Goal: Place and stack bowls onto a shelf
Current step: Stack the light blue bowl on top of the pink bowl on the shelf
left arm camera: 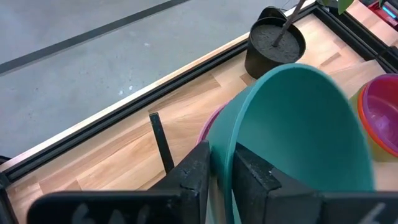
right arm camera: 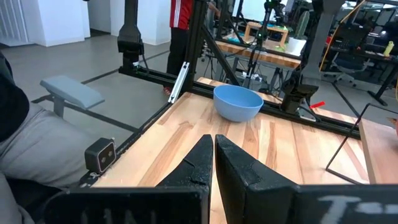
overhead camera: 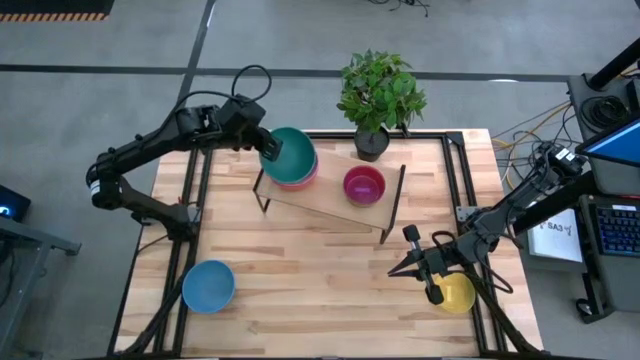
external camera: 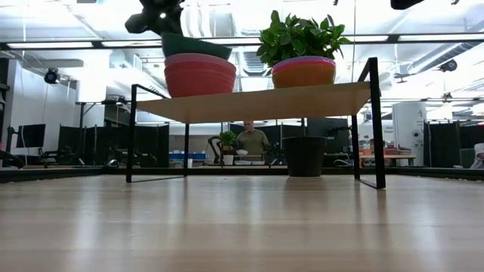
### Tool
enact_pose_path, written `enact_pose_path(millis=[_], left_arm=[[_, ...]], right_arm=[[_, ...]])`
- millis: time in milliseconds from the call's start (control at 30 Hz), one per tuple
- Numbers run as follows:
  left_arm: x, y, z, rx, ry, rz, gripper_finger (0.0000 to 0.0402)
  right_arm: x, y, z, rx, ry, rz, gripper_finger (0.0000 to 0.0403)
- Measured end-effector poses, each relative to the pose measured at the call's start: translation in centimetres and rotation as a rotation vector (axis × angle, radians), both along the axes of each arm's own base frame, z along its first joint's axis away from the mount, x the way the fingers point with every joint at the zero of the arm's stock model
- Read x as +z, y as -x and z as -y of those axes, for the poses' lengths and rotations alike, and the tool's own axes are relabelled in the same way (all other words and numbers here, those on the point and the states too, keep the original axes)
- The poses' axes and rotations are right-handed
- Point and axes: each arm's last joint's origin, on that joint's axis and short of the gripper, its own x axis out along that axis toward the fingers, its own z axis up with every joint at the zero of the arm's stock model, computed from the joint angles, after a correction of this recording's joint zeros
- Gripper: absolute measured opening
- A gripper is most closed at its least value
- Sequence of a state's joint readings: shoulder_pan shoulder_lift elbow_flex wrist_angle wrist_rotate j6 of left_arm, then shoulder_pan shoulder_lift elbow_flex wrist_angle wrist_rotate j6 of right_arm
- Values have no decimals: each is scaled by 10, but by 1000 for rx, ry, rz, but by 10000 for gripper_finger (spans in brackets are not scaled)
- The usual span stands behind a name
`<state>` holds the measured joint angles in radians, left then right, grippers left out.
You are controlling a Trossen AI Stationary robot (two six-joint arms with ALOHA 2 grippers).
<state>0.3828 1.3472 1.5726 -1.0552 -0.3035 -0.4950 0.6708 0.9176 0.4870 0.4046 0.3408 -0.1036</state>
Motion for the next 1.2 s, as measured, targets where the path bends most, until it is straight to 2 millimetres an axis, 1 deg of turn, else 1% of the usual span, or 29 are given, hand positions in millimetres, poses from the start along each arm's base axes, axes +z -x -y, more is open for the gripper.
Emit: enact_pose_path(millis=[167, 333, 467, 567, 667, 733, 800, 867, 967, 1000, 1067, 1100, 1200], left_arm=[[0, 0, 0, 0, 0, 1, 68], [0, 0, 0, -3, -3, -2, 109], [2, -1, 0, -42, -38, -8, 138], [4, -1, 2, -95, -78, -31, 150], [8, 3, 4, -145, -120, -55, 152], [14, 5, 5, -204, -176, -79, 149], [18, 9, 9, -322, -233, -114, 138], [19, 12, 14, -495, -276, -154, 116], [18, 15, 19, -696, -303, -164, 66], [19, 16, 19, -728, -316, -155, 48], [22, 17, 18, -737, -338, -136, 15], [23, 18, 17, -731, -343, -132, 8], [17, 16, 12, -722, -330, -155, 13]], right_arm=[[0, 0, 0, 0, 1, 0, 9], [0, 0, 0, 0, 1, -1, 9], [0, 0, 0, 0, 2, -2, 9], [0, 0, 0, 0, 2, -2, 9], [0, 0, 0, 0, 2, -2, 9], [0, 0, 0, 0, 3, -2, 9], [0, 0, 0, 0, 2, -2, 9], [0, 0, 0, 0, 3, -2, 9], [0, 0, 0, -1, 3, -2, 9], [0, 0, 0, -1, 3, -2, 9], [0, 0, 0, -5, 3, -2, 9], [0, 0, 1, -7, 1, -2, 9], [0, -1, 1, -43, -15, -5, 9]])
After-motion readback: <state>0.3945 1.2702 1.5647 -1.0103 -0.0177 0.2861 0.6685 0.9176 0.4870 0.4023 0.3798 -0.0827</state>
